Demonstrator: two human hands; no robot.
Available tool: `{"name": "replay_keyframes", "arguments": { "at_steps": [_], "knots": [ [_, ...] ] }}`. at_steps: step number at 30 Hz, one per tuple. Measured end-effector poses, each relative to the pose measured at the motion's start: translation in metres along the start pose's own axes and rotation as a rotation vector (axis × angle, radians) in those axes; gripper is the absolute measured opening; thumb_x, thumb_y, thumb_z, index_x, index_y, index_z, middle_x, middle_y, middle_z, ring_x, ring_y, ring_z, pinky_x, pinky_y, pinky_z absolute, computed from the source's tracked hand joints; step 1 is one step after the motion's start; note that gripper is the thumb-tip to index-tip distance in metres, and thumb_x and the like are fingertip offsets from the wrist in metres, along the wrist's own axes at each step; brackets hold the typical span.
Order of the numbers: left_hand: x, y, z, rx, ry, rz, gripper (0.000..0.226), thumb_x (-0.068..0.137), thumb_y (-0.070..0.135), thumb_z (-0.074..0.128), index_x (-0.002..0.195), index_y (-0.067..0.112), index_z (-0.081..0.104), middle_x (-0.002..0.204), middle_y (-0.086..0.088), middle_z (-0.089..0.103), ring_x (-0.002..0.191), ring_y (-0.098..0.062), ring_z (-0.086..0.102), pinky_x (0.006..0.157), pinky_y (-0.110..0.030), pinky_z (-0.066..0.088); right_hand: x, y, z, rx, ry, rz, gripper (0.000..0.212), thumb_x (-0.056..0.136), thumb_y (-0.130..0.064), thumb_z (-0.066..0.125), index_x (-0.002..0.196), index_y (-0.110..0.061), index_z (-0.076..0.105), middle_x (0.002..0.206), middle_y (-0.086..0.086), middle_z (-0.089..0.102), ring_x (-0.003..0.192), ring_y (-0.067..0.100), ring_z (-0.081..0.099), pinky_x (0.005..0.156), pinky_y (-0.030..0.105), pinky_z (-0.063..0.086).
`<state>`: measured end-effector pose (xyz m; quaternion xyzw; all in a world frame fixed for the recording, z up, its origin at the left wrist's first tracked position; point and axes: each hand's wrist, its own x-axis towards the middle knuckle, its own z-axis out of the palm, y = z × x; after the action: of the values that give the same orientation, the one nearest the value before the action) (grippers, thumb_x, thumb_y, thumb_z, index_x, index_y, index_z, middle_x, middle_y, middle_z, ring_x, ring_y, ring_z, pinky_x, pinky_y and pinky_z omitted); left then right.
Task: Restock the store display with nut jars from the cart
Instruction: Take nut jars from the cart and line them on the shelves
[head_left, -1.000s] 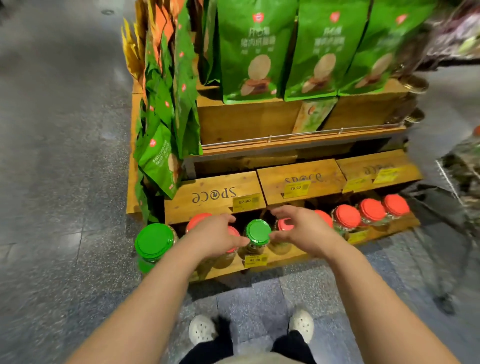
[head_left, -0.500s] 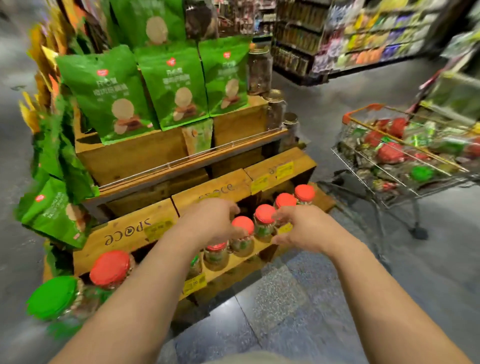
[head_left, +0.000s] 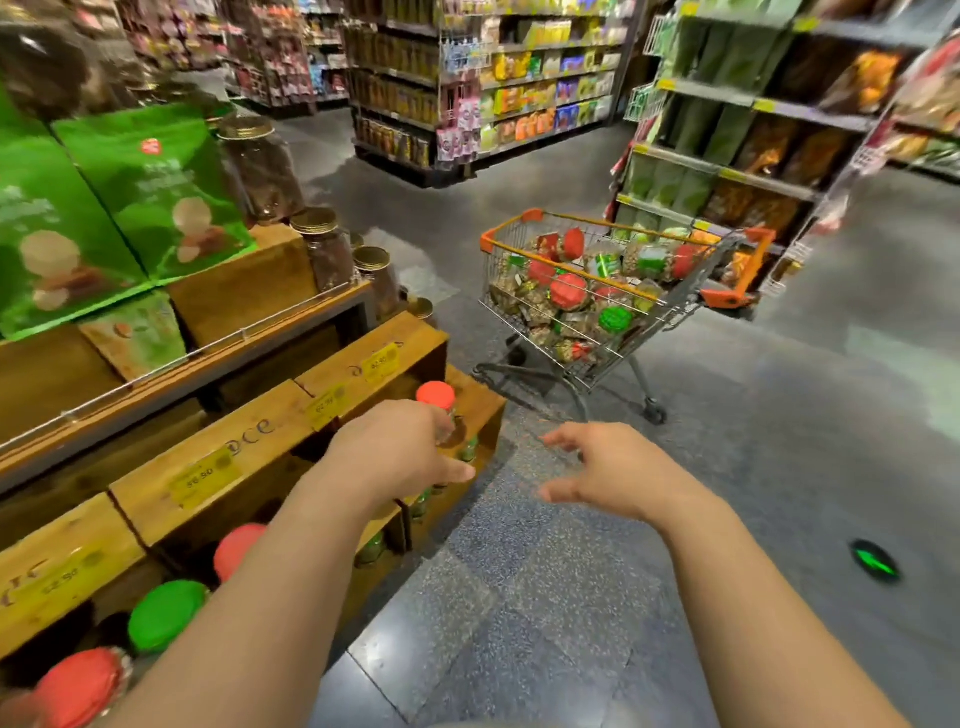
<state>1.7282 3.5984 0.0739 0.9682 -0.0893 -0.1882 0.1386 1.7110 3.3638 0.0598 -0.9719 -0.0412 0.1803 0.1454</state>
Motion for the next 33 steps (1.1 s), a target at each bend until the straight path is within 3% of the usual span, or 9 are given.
{"name": "replay_keyframes", "arguments": {
  "at_steps": [4,12,18,24,28,33],
  "knots": [
    [0.029,0.028,0.000,0.067,-0.043,0.046,0.068,0.086,0.064,0.069,0.144,0.034,0.051,0.132,0.001,0.063,0.117,-0.024,0.060,0.090,-0.040,0.056,-0.001,0.029,-0.007,0.056,0.002,0.070,0.074,0.080,-0.052,0.081,0.145,-0.033,0.051,0.142,-0.003,0.059,0.124,0.019,0.059,0.102,0.037,0.048],
    [0.114,0.063,-0.012,0.070,-0.061,0.120,0.075,0.085,0.065,0.070,0.149,0.034,0.047,0.143,0.003,0.058,0.129,-0.024,0.055,0.100,-0.042,0.053,0.043,0.072,-0.028,0.093,0.027,0.158,0.078,0.076,-0.054,0.083,0.144,-0.035,0.050,0.142,-0.001,0.058,0.129,0.020,0.055,0.102,0.038,0.049],
    [0.211,0.073,-0.041,0.050,-0.071,0.192,0.076,0.081,0.063,0.075,0.146,0.032,0.052,0.136,0.004,0.063,0.122,-0.020,0.060,0.093,-0.035,0.054,0.115,0.097,-0.065,0.096,0.001,0.197,0.081,0.081,-0.049,0.081,0.151,-0.029,0.045,0.144,0.002,0.057,0.131,0.021,0.053,0.102,0.033,0.046],
    [0.325,0.089,-0.082,0.110,-0.066,0.241,0.083,0.075,0.068,0.077,0.146,0.035,0.050,0.141,0.006,0.060,0.127,-0.021,0.058,0.100,-0.040,0.053,0.201,0.129,-0.121,0.121,0.050,0.252,0.082,0.079,-0.049,0.082,0.150,-0.031,0.045,0.147,0.003,0.054,0.132,0.021,0.053,0.104,0.031,0.045],
    [0.397,0.109,-0.105,0.137,-0.119,0.299,0.082,0.073,0.065,0.080,0.145,0.036,0.051,0.136,0.008,0.064,0.124,-0.018,0.060,0.101,-0.040,0.053,0.253,0.152,-0.145,0.183,0.093,0.296,0.081,0.080,-0.049,0.082,0.150,-0.031,0.045,0.145,0.004,0.055,0.132,0.021,0.052,0.105,0.032,0.045],
    [0.464,0.156,-0.113,0.097,-0.214,0.383,0.085,0.073,0.061,0.083,0.147,0.038,0.050,0.146,0.005,0.058,0.130,-0.019,0.056,0.104,-0.038,0.050,0.292,0.196,-0.166,0.256,0.095,0.374,0.084,0.079,-0.048,0.083,0.151,-0.029,0.044,0.150,0.005,0.052,0.137,0.023,0.049,0.106,0.032,0.043]
  ]
}}
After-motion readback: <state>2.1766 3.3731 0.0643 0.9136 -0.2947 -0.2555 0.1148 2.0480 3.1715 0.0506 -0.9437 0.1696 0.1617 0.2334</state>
